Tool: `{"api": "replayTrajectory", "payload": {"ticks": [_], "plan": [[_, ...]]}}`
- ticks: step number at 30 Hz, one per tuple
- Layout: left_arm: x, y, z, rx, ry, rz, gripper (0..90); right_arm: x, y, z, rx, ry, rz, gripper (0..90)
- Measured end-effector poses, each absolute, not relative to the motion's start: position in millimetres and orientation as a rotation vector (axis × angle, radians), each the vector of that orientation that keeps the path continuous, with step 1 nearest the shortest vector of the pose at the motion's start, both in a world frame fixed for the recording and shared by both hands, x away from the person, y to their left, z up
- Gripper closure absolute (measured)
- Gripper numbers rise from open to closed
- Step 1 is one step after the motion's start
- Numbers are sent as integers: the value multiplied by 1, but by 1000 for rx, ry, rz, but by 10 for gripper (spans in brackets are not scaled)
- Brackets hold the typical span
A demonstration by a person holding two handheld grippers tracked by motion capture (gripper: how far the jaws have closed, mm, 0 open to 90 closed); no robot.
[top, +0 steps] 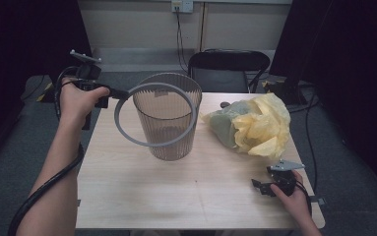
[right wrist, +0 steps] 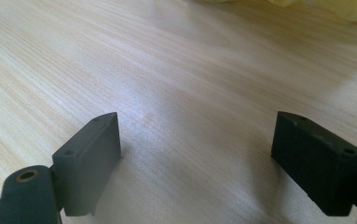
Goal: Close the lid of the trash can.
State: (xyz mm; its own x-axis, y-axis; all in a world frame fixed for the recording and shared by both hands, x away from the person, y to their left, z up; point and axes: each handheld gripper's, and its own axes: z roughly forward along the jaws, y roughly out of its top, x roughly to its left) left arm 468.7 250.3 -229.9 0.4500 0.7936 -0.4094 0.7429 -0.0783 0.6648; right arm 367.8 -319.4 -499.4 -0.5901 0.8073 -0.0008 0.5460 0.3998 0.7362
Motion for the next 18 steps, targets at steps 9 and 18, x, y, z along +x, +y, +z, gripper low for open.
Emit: {"api": "replayTrajectory", "payload": {"ticks": [9, 18], "plan": [[483, 251, -230, 1824, 1313, 73, 840, 368, -319, -499, 1169, 2304, 1011, 149], [493, 251, -234, 1806, 1337, 74, 841, 368, -319, -499, 1170, 2306, 1011, 149]]}}
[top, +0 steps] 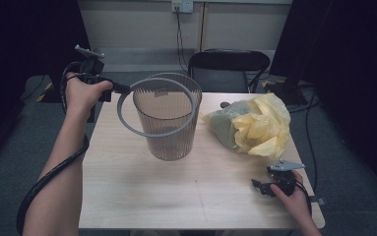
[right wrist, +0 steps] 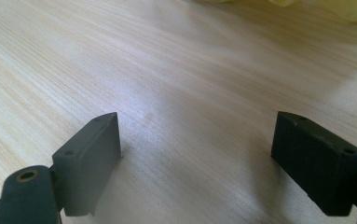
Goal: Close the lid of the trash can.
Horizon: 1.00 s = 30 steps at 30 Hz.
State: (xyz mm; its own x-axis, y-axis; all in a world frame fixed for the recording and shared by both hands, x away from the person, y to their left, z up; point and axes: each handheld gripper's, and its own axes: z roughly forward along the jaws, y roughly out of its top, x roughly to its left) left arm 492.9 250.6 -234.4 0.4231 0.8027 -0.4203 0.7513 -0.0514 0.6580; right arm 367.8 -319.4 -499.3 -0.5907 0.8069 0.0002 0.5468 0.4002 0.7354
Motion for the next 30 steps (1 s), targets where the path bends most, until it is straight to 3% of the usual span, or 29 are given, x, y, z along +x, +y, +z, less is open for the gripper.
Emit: {"api": "replayTrajectory", "payload": {"ticks": [30], "plan": [[514, 239, -245, 1672, 1447, 216, 839, 368, -320, -499, 1170, 2305, 1013, 148]]}}
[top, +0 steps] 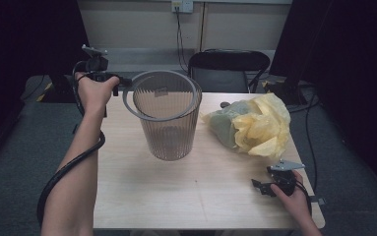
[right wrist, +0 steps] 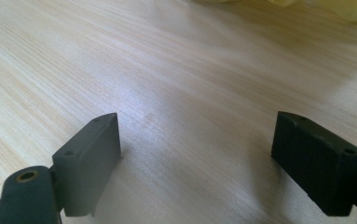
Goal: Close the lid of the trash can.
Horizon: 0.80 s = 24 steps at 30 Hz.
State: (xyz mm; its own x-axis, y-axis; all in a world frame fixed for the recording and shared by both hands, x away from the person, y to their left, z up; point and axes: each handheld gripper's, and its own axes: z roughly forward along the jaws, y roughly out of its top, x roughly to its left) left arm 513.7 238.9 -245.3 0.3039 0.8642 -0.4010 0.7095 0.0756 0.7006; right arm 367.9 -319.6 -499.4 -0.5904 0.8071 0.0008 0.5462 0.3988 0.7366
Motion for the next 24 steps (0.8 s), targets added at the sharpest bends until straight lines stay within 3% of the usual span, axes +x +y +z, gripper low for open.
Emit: {"api": "replayTrajectory", "payload": {"ticks": [24], "plan": [[529, 219, -251, 1655, 1405, 229, 840, 368, -320, -499, 1170, 2305, 1013, 148]]}}
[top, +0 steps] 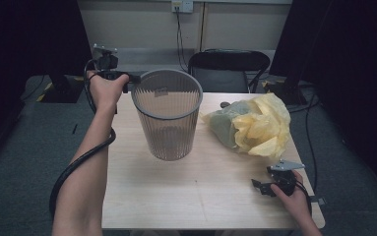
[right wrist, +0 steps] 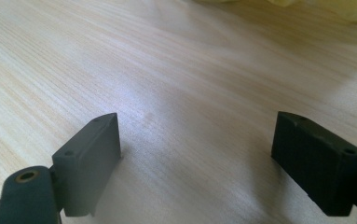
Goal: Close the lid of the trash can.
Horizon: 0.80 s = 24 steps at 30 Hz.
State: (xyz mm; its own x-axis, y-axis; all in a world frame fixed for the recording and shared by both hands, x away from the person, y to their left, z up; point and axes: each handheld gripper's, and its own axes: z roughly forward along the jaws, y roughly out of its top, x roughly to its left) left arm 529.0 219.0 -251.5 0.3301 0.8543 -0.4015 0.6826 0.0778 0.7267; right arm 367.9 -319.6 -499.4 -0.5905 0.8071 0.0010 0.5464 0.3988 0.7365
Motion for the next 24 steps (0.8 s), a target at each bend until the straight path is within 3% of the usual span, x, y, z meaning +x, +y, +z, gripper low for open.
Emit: {"api": "replayTrajectory", "payload": {"ticks": [10, 16, 21, 24], "plan": [[527, 222, -257, 1660, 1367, 222, 814, 368, -320, -499, 1170, 2305, 1013, 147], [525, 217, -256, 1742, 1335, 250, 470, 368, -320, -499, 1170, 2307, 1013, 147], [522, 215, -256, 1767, 1289, 286, 284, 368, -320, -499, 1170, 2305, 1014, 148], [518, 215, -255, 1798, 1253, 281, 235, 368, -320, -499, 1170, 2305, 1014, 148]]}}
